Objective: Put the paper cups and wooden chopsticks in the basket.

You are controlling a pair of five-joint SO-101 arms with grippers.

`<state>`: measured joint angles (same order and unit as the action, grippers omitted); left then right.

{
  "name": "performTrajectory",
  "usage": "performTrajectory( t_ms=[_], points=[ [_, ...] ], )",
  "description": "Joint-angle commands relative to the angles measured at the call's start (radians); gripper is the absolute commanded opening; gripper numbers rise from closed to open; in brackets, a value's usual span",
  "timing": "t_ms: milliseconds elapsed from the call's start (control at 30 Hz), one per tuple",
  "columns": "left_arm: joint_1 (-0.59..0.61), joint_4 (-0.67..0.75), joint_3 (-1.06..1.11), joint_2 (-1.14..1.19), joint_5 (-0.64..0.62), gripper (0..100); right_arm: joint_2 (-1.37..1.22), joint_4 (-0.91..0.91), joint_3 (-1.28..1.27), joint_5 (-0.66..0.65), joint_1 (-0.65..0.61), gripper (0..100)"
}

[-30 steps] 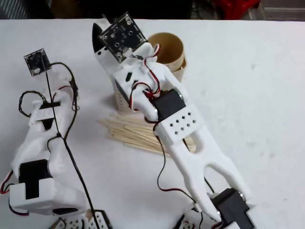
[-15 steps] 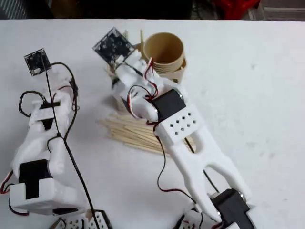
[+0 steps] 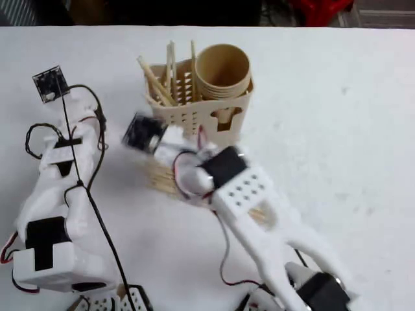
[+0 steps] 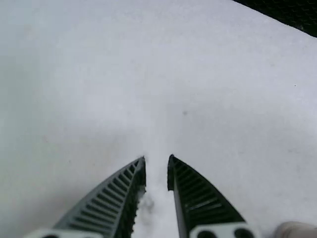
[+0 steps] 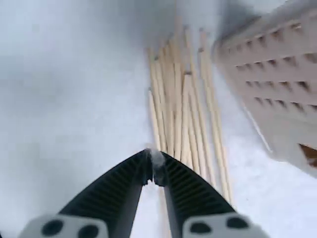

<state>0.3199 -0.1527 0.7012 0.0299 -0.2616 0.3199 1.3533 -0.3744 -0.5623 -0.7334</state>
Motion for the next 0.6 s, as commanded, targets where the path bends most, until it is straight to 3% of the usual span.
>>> performTrajectory(
  t_ms=[0, 233, 567],
  points=[
    [0.012, -0.006, -0.051, -0.005, 0.009, 9, -0.071, -0.097, -0.066, -0.054, -0.005, 2.2],
    [0.010, -0.006, -0.051, -0.005, 0.009, 9, -0.200, -0.383, -0.235, -0.095, 0.010, 9.8],
    [0.007, -0.003, -0.051, -0.005, 0.009, 9, -0.297, -0.518, -0.281, -0.095, 0.108, 5.9]
  ],
)
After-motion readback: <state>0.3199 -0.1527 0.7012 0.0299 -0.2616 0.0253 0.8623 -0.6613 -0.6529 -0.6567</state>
